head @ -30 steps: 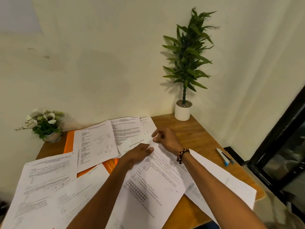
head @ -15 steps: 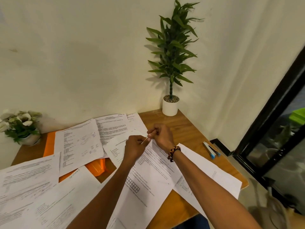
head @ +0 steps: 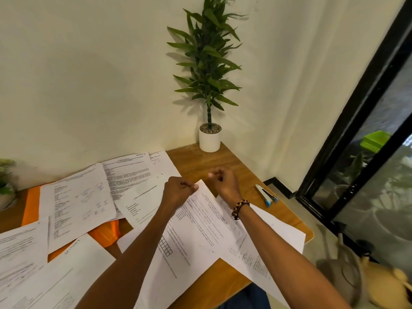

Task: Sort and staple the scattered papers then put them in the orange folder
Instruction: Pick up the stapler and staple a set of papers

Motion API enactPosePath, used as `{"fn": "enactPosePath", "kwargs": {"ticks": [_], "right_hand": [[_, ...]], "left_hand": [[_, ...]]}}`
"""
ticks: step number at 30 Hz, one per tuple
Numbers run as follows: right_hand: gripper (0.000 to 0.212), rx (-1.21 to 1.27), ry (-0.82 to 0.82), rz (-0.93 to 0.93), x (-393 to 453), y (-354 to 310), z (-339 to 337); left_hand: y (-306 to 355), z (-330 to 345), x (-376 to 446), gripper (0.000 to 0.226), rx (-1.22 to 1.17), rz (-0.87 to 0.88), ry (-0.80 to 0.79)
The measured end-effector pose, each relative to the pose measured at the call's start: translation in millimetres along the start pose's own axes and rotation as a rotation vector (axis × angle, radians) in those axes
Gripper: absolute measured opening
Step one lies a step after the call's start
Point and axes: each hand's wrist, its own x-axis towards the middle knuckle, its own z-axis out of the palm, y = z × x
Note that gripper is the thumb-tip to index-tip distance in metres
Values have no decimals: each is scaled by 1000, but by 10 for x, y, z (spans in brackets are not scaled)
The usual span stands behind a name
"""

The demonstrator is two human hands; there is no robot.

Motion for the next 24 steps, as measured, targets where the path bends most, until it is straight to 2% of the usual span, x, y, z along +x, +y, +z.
{"fn": "enactPosePath", "kwargs": {"ticks": [2, 4, 6, 8, 11, 15, 18, 24], "right_hand": [[8, -227, 143, 6, 68, 131, -184], [8, -609, 219, 2, 107, 267, -419], [28, -945, 220, 87, 106, 365, -617], [43, -1053, 155, 219, 84, 412, -762], [43, -1074, 50, 353, 71, 501, -864], [16, -1089, 51, 308, 70, 606, -865], [17, -1026, 69, 283, 105, 708, -841], [25, -473, 83, 341, 248, 696, -821]], "left_hand": [[28, 41, 16, 8, -2, -25, -28], [45, 77, 18, 8, -8, -33, -42], [51, 103, 17, 8, -2, -34, -56], [63, 128, 21, 9, 12, -31, -68], [100, 174, 13, 9, 23, -32, -96], [132, 235, 3, 9, 36, -43, -136], [130, 260, 5, 12, 54, -35, -162], [165, 301, 1, 17, 112, -33, -209]]}}
